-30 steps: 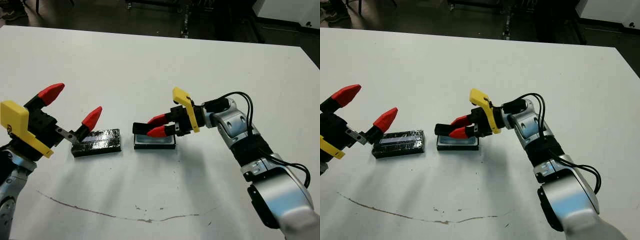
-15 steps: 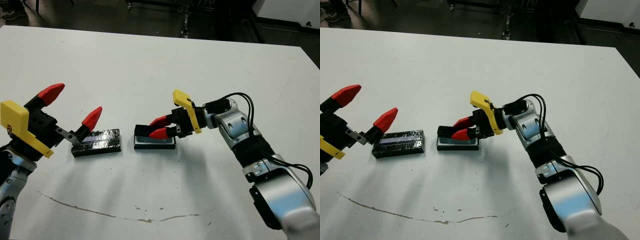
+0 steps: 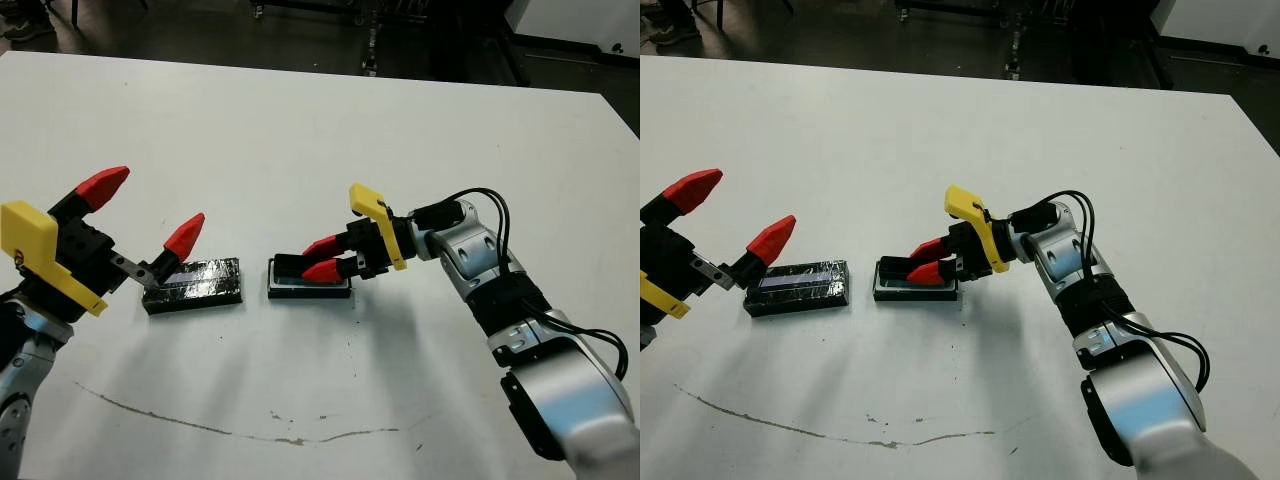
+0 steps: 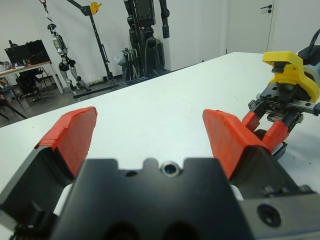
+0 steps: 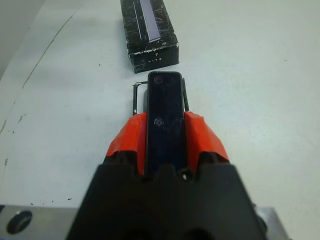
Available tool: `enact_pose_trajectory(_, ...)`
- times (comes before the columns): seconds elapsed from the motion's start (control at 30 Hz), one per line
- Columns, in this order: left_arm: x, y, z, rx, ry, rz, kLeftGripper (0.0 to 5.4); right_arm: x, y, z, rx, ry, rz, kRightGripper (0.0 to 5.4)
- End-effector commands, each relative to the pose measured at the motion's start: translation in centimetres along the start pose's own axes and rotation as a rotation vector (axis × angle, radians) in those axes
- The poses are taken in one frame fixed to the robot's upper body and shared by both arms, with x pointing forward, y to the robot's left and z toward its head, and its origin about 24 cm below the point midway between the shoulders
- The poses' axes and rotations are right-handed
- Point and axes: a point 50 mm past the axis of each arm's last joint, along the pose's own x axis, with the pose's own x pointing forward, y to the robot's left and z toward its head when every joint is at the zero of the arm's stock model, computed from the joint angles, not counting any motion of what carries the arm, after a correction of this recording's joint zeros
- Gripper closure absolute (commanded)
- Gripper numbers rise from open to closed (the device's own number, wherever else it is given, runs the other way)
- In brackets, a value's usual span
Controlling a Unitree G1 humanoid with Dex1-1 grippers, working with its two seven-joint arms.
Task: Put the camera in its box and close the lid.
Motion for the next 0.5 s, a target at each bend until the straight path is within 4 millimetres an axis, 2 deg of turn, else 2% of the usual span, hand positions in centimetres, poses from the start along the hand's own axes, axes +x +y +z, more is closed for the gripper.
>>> enact_pose_trajectory(0.03, -0.21, -0.01, -0.25, 0.007, 0.025, 0.002, 0.00, -0.48, 0.05, -0.72, 0.019, 0.029, -0.007, 3.69)
enact_pose_trajectory(0.5, -0.21, 0.00, -0.31, 0.004, 0.020, 0.004, 0.00, -0.59, 0.05, -1.04, -0.007, 0.050, -0.012, 3.69)
